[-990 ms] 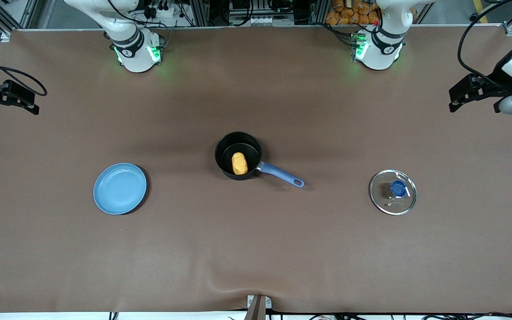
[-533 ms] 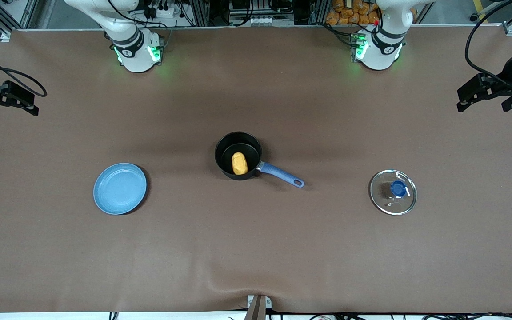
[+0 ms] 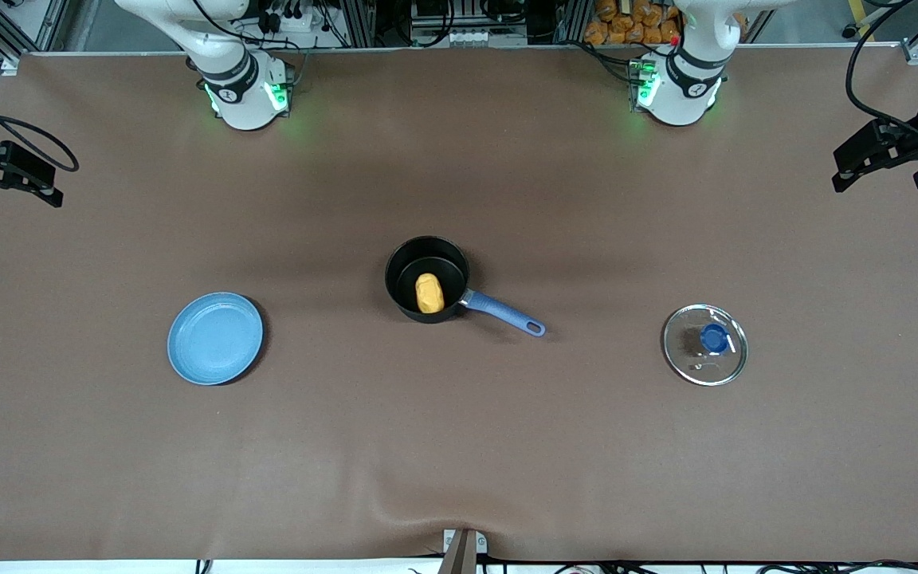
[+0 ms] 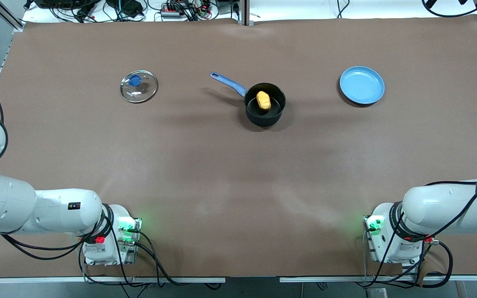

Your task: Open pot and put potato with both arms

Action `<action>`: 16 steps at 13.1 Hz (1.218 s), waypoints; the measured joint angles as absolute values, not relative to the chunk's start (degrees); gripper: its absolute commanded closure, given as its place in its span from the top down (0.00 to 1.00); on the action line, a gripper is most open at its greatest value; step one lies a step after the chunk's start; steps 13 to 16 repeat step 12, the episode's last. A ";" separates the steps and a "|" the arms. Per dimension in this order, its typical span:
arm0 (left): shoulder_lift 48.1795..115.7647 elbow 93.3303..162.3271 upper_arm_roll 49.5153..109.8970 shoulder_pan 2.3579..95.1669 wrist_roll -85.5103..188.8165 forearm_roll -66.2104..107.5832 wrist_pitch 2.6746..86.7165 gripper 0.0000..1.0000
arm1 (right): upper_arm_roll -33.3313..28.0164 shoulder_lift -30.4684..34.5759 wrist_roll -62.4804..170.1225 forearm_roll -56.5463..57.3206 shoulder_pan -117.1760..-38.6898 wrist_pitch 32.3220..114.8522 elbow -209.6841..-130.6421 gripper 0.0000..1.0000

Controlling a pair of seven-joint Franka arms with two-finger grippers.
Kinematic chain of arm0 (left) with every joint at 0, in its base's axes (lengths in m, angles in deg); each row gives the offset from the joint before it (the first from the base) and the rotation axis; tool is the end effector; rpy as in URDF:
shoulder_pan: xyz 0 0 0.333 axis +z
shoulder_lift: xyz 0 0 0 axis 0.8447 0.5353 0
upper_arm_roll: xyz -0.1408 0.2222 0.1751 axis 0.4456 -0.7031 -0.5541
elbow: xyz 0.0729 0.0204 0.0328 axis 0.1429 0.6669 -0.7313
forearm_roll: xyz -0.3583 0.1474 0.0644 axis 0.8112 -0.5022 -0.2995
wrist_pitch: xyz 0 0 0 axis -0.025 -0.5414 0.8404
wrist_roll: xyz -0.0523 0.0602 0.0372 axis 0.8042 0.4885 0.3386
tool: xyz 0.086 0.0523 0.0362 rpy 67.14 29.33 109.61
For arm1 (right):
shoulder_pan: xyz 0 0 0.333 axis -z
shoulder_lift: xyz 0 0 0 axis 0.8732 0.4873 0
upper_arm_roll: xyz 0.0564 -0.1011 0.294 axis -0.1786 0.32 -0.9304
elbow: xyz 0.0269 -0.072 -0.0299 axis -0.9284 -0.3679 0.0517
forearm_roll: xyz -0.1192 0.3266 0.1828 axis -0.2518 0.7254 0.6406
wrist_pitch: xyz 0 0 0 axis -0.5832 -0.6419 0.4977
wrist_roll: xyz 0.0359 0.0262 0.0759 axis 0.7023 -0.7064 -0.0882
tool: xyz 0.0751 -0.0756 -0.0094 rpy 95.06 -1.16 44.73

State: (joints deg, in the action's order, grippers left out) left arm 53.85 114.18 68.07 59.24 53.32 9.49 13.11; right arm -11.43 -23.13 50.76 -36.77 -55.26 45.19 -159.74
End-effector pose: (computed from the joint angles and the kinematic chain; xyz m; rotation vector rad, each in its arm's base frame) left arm 0.5304 -0.0436 0.6746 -3.1007 0.0000 -0.0571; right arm 0.5401 -0.0212 0.6490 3.1315 0.1596 0.0062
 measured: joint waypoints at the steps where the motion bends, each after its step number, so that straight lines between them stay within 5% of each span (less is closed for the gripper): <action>1: 53.48 114.75 67.21 58.17 53.31 9.49 13.11 1.00 | -11.35 -23.13 50.77 -36.77 -55.23 45.20 -159.50 1.00; 16: 52.23 116.23 63.06 54.19 53.44 9.49 13.13 1.00 | -11.16 -23.13 50.77 -36.77 -55.08 45.18 -158.31 1.00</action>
